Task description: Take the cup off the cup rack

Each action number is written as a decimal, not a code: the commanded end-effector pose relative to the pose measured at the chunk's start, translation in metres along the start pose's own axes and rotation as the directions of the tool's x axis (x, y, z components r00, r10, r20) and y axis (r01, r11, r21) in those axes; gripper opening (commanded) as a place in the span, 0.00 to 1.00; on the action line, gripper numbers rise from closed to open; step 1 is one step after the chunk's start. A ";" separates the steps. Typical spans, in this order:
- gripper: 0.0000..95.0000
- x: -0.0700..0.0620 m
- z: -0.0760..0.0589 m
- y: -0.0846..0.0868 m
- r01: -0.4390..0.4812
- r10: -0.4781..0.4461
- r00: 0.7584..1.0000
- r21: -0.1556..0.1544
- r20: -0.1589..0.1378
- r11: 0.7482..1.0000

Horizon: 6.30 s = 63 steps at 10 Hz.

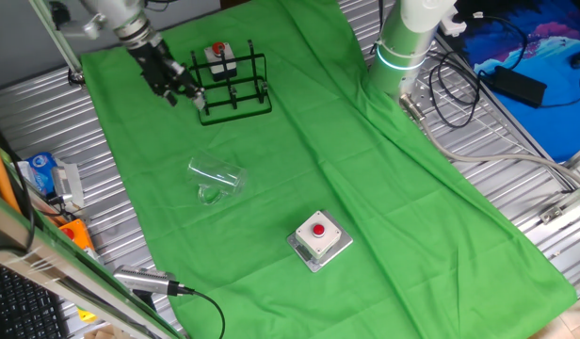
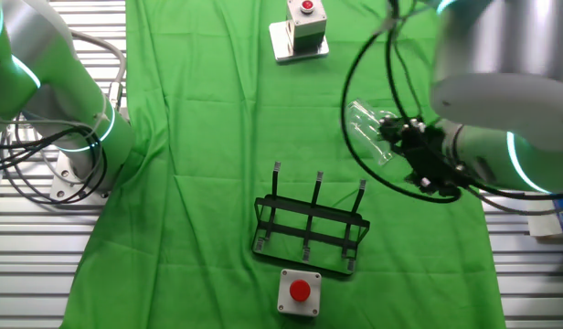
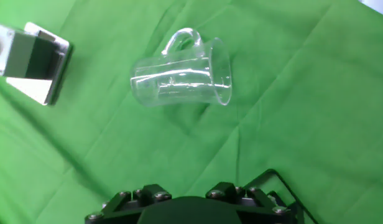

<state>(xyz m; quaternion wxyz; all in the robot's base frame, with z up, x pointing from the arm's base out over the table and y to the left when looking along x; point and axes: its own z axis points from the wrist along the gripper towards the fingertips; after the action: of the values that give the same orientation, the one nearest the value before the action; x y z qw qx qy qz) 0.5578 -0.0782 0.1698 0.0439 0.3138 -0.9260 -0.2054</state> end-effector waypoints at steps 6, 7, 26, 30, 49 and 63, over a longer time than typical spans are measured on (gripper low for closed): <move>0.80 -0.056 0.027 -0.005 -0.119 0.133 0.980 -0.104 0.146 0.987; 0.80 -0.061 0.032 -0.002 -0.131 0.148 0.977 -0.111 0.156 0.985; 0.60 -0.087 0.104 -0.001 -0.279 0.362 0.887 -0.292 0.286 0.915; 0.40 -0.087 0.108 0.001 -0.405 0.476 0.847 -0.291 0.237 0.867; 0.00 -0.046 0.098 0.014 -0.349 0.354 0.935 0.123 -0.022 0.929; 0.00 -0.055 0.034 0.042 -0.490 0.402 0.864 0.318 0.304 0.812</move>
<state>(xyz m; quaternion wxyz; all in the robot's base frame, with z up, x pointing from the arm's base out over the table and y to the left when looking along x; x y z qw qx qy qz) 0.5722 -0.0029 0.1577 -0.0734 0.0612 -0.9946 -0.0415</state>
